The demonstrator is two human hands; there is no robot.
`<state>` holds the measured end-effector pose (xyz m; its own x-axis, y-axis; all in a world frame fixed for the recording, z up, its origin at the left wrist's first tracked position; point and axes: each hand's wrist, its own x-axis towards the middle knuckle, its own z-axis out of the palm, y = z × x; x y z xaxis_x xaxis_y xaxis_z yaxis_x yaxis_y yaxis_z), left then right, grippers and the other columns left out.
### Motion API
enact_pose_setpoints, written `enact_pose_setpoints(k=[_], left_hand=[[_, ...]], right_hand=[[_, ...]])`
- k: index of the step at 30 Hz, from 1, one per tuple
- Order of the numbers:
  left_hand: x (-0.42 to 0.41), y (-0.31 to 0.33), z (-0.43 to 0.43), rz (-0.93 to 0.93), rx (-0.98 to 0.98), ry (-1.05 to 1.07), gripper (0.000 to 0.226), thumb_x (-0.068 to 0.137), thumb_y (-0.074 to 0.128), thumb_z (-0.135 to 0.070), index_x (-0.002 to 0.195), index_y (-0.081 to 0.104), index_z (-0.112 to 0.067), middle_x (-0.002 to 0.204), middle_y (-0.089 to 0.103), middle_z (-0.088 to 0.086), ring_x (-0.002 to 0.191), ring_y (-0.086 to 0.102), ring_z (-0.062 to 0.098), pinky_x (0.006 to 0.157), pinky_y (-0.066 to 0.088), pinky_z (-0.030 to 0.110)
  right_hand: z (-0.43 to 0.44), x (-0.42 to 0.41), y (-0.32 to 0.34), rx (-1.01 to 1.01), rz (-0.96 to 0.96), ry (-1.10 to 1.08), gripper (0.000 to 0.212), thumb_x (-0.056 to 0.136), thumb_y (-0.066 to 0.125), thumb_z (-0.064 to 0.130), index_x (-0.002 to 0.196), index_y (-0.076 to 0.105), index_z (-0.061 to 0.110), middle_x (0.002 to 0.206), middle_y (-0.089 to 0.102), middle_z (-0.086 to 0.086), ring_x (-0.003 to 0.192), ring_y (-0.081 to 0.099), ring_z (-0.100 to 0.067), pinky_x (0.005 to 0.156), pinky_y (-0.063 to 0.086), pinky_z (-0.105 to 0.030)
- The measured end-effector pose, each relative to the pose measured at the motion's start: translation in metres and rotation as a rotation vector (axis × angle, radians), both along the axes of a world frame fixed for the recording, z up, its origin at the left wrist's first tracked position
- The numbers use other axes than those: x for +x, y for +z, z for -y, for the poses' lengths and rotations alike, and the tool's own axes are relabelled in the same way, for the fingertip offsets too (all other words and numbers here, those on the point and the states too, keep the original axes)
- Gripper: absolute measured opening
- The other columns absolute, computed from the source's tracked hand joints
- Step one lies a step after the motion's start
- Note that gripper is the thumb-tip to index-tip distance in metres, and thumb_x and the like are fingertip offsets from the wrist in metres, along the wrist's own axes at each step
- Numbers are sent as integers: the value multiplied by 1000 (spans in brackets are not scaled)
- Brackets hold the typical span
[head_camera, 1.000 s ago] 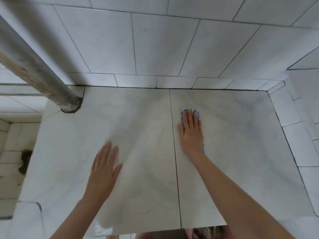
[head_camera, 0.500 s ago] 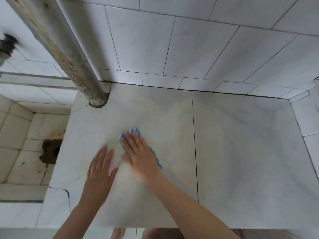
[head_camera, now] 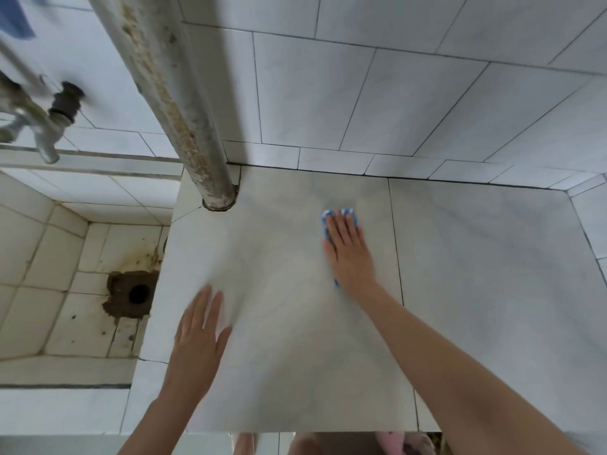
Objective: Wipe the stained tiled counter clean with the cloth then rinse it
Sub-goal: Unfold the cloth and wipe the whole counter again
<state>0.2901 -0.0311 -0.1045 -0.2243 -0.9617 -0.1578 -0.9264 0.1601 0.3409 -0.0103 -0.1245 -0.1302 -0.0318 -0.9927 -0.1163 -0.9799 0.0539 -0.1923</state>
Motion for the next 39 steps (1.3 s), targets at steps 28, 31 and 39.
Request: enact_pose_setpoints(k=[28,31,39], left_hand=[[57,-1,-26,-27,18,-81,57,94,27,-41,143,30,-11,151,26,7,139,21,18,113,8,23],[59,-2,-28,-32,4,-97,57,96,25,-40,144,28,-11,152,24,6,139,19,18,114,8,25],[57,-10,-22,-30,-20,-56,57,95,25,-43,145,27,-14,152,24,5,140,19,18,113,8,25]], right_hand=[[-91,98,-4,-44,54,839,51,102,20,40,150,19,21,157,16,3,146,8,-15,118,12,-36],[-55,86,-6,-64,48,723,49,102,20,37,147,29,19,154,26,1,144,18,-18,117,12,-33],[77,102,6,-4,51,180,71,88,-9,48,150,4,16,159,3,-3,146,-3,-20,119,2,-33]])
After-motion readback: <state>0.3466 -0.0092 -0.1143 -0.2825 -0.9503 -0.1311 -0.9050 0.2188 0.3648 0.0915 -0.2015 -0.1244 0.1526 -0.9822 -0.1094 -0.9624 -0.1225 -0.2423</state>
